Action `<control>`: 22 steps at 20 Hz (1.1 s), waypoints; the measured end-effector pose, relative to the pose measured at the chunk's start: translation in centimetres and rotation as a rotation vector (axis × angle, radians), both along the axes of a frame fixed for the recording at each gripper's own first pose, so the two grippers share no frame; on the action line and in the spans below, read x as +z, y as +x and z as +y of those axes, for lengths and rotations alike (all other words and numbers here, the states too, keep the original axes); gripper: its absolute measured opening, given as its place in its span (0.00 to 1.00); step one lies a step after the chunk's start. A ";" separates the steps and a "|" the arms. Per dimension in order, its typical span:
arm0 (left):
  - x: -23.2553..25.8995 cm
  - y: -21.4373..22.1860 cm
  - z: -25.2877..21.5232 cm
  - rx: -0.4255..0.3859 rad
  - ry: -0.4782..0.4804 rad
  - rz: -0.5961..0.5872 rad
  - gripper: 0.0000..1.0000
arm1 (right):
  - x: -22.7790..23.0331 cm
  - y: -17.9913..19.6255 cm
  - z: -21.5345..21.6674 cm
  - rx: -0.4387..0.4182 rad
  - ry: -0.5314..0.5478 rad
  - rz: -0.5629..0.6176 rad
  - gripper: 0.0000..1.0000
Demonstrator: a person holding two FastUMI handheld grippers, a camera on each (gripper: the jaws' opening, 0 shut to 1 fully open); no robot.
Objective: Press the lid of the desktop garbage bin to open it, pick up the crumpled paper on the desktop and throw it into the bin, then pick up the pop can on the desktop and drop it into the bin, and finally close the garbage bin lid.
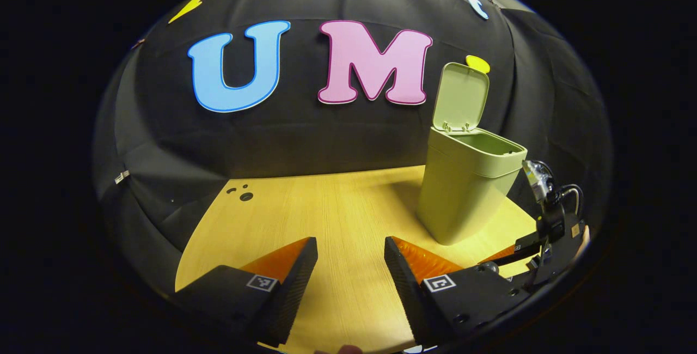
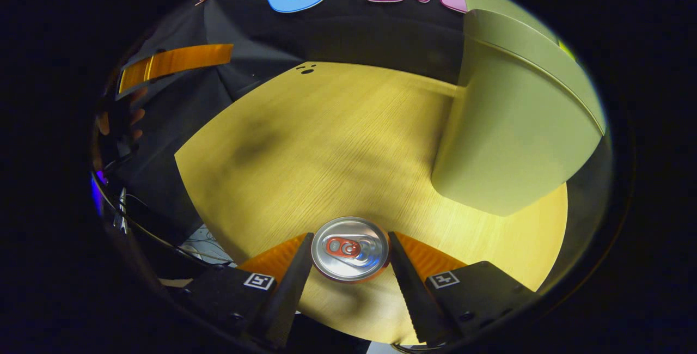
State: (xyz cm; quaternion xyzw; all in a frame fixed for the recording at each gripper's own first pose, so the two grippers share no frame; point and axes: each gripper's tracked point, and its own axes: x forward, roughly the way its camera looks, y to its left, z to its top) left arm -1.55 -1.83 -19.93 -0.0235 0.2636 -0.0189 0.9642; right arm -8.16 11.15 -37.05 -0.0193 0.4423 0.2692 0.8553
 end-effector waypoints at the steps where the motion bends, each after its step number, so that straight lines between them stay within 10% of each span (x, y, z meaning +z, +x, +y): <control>1: 0.0 0.1 -0.1 -0.001 0.000 0.000 0.82 | 0.6 0.0 -0.2 -0.005 0.007 -0.001 0.86; 22: -0.2 0.5 -1.7 0.004 -0.014 -0.004 0.82 | 22.1 8.9 -5.0 -0.209 0.390 -0.226 0.86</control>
